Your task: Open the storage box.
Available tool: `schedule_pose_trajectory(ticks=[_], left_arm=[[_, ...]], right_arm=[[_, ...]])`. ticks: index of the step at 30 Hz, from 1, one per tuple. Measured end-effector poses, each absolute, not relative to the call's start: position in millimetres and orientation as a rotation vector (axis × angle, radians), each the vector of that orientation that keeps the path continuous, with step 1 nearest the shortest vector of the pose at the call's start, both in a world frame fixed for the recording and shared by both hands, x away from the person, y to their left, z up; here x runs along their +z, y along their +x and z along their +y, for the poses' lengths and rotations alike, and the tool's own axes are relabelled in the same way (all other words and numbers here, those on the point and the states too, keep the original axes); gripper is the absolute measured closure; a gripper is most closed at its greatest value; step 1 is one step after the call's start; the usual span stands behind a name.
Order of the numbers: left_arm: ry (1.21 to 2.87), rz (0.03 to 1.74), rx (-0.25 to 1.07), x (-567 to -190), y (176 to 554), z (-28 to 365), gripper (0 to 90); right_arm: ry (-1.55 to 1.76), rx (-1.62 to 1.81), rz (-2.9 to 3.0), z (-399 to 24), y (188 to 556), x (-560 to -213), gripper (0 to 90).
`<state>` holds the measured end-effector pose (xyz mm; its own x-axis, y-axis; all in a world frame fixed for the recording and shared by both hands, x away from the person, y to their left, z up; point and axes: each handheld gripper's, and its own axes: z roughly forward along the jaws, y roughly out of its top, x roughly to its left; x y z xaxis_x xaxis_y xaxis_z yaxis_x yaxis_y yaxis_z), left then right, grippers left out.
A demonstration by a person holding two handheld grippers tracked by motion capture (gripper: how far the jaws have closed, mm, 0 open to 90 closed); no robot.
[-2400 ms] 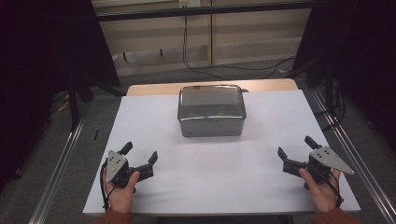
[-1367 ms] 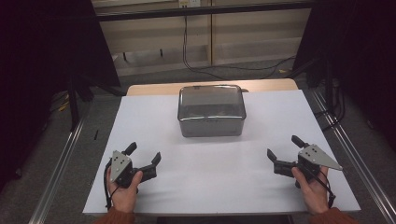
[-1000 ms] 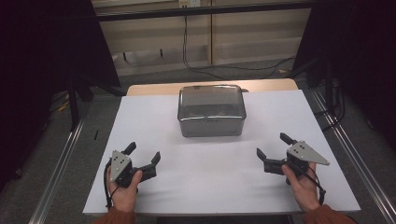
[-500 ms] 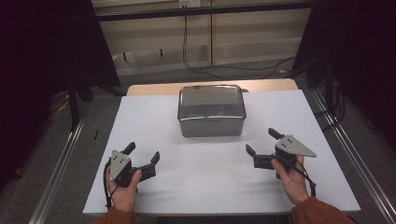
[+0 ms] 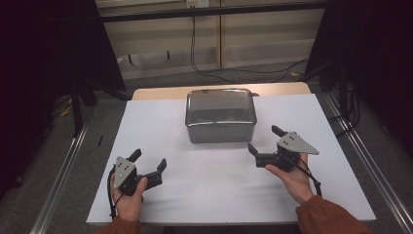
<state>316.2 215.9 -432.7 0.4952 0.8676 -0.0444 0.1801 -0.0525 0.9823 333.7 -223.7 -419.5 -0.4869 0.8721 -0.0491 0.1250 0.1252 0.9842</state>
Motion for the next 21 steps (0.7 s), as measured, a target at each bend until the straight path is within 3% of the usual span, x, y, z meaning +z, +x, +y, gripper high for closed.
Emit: schedule_pose_trajectory(ticks=[21], left_arm=[[1.55,0.944,0.716,-432.2,317.2,216.3,4.0]], right_arm=[[0.807,1.36,1.796,-196.3,363.2,-408.3,1.6]])
